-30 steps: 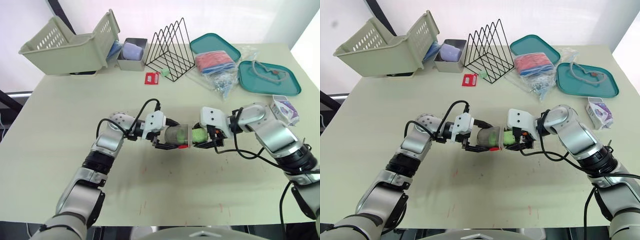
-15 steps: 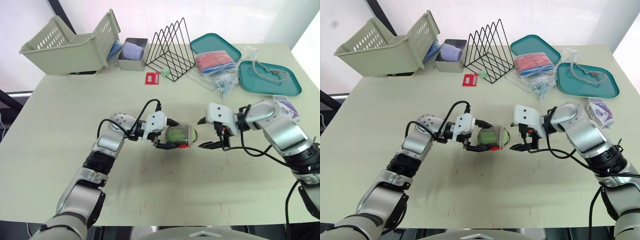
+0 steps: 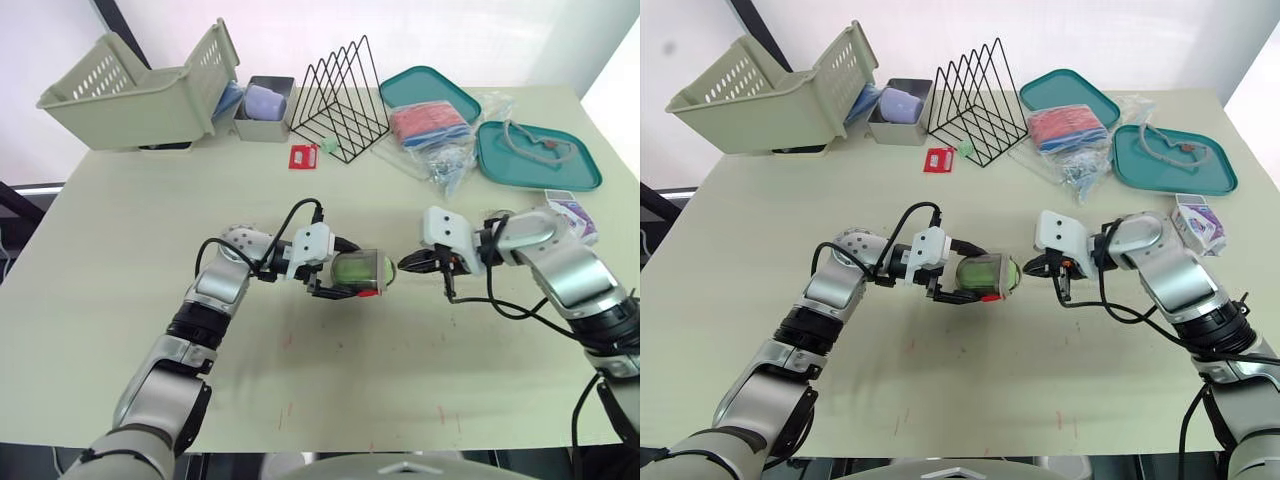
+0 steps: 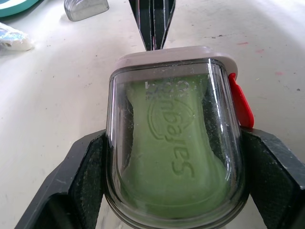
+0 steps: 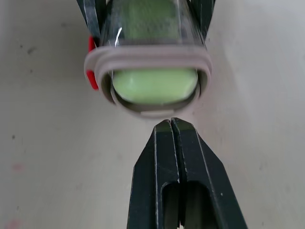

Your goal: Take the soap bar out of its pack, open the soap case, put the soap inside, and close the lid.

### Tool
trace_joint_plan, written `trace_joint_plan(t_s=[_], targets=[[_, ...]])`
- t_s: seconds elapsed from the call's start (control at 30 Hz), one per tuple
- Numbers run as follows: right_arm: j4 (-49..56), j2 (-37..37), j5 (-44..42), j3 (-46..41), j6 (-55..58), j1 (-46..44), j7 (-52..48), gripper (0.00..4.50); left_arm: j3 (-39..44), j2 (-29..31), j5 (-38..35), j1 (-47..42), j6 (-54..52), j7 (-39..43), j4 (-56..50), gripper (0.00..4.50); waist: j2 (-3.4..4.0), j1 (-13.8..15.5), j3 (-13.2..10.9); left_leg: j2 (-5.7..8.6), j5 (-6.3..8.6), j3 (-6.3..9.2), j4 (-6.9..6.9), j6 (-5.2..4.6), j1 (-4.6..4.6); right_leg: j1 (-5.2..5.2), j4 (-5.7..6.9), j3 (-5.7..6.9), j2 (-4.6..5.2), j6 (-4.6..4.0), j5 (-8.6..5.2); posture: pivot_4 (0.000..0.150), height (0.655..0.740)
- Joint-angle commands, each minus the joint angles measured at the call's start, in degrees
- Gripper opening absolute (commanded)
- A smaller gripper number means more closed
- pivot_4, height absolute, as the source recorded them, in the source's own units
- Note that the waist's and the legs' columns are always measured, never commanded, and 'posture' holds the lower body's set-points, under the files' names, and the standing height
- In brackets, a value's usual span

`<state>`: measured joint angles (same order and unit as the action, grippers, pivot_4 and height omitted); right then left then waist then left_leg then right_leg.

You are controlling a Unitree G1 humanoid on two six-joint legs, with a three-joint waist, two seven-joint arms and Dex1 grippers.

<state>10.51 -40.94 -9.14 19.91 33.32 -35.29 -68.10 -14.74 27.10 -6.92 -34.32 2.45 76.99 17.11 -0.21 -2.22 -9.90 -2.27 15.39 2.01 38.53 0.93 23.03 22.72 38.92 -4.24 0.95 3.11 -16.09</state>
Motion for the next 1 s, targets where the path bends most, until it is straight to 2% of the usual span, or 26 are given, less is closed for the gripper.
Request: trace_joint_plan(t_s=[0.03,0.37,0.7,0.8,0.9,1.0], targets=[[2.03,1.04,0.08,0.49,-0.29,-0.36,0.80,0.01,0.54,-0.07,-1.39,-0.46,-0.01,-0.28,-2.28,3.48,0.00,0.00,0.00,0.00,0.00,0.00,0.00,0.00,0.00,0.00,0.00,0.00,0.00,0.00,0.00,0.150,0.7400],[1.66,1.73,0.86,1.37,-0.81,-1.10,0.79,0.01,0.60,0.18,-1.38,-0.47,-0.25,-0.43,-2.22,3.48,0.00,0.03,0.00,0.00,0.00,-0.01,0.00,0.00,0.00,0.00,-0.01,0.00,0.00,0.00,0.00,0.150,0.7400],[-2.23,-3.99,0.04,-3.41,-2.86,-1.68,-1.27,0.01,0.81,1.44,-0.91,0.07,1.11,-0.01,-1.19,3.48,0.00,0.06,0.00,0.00,0.00,-0.01,0.00,0.00,0.00,0.00,-0.01,0.00,0.01,0.00,0.00,0.150,0.7400],[-3.23,-3.99,-1.73,-5.40,-1.39,-1.72,-1.17,0.01,0.85,1.45,-0.99,0.03,1.28,-0.10,-1.02,3.48,0.00,0.01,0.00,0.00,0.00,-0.01,-0.01,0.00,0.00,0.00,-0.01,0.00,0.00,0.00,0.00,0.150,0.7400],[-3.89,-3.99,-5.28,-7.43,5.71,-1.37,-1.31,0.01,1.02,1.34,-1.10,0.18,1.74,-0.42,-1.08,3.48,0.00,0.03,0.00,0.00,0.00,0.00,0.00,0.00,0.00,0.00,0.00,0.00,0.00,0.00,0.00,0.150,0.7400],[-4.82,-4.26,-10.85,-10.09,17.00,0.17,-1.40,1.29,1.38,0.88,-1.32,0.44,2.23,-1.43,-1.75,3.48,0.00,0.07,0.00,0.00,0.00,-0.01,0.00,0.00,0.00,0.00,-0.01,0.00,0.01,0.00,0.00,0.150,0.7400]])
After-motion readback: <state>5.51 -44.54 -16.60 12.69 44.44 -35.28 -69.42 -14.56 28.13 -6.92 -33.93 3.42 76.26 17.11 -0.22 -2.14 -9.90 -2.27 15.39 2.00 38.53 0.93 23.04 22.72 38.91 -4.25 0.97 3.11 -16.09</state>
